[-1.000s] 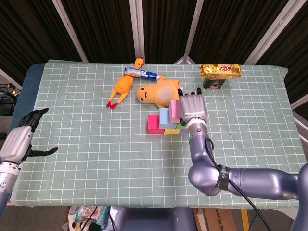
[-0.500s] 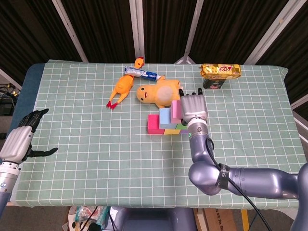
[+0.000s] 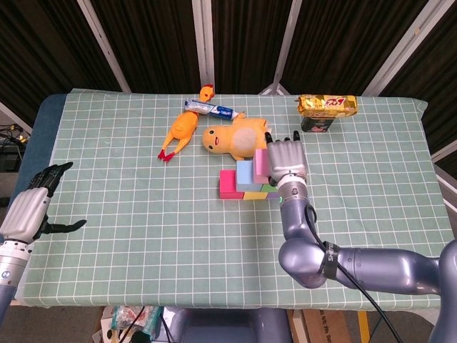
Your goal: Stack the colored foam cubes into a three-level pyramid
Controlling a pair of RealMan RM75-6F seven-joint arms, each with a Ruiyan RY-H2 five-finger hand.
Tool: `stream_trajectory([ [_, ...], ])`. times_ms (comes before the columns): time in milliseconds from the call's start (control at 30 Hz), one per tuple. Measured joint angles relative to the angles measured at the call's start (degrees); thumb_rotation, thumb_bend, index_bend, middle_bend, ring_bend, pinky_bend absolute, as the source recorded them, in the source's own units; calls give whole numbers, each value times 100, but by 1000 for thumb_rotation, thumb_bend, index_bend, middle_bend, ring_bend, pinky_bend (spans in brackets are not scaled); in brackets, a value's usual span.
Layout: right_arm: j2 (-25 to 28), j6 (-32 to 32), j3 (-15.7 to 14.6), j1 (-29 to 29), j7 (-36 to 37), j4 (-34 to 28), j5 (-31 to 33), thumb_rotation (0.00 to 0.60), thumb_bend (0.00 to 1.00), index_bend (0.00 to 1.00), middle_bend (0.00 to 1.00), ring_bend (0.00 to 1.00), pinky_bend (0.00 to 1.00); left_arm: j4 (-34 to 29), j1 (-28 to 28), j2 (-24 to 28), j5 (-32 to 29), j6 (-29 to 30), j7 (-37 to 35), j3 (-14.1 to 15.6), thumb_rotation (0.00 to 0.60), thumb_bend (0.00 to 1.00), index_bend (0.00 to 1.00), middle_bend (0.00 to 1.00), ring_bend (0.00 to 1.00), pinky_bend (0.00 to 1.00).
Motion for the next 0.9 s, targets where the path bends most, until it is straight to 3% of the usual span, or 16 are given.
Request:
stream_trajectory([
  [233, -35, -42, -20, -12, -16, 30, 13, 600, 339, 0, 398, 194, 0, 8, 0, 2, -18, 1, -3, -7, 600, 82, 0, 67, 15, 30],
  [567, 2, -137, -29, -53, -25, -8, 40, 600, 339, 0, 68, 1, 0, 17, -5, 8, -64, -12, 17, -11, 600, 82, 0, 63, 15, 30],
  [733, 52, -152, -37, -58, -62, -64, 93, 600, 340, 0, 1, 0, 0, 18, -9, 18, -82, -24, 17, -15, 600, 82, 0, 61, 15, 29],
  [900, 77, -125, -37, -67, -47, -129, 113, 600, 335, 0, 0, 0, 0, 6, -3, 31, -70, -22, 10, -14, 600, 82, 0, 60, 15, 19],
])
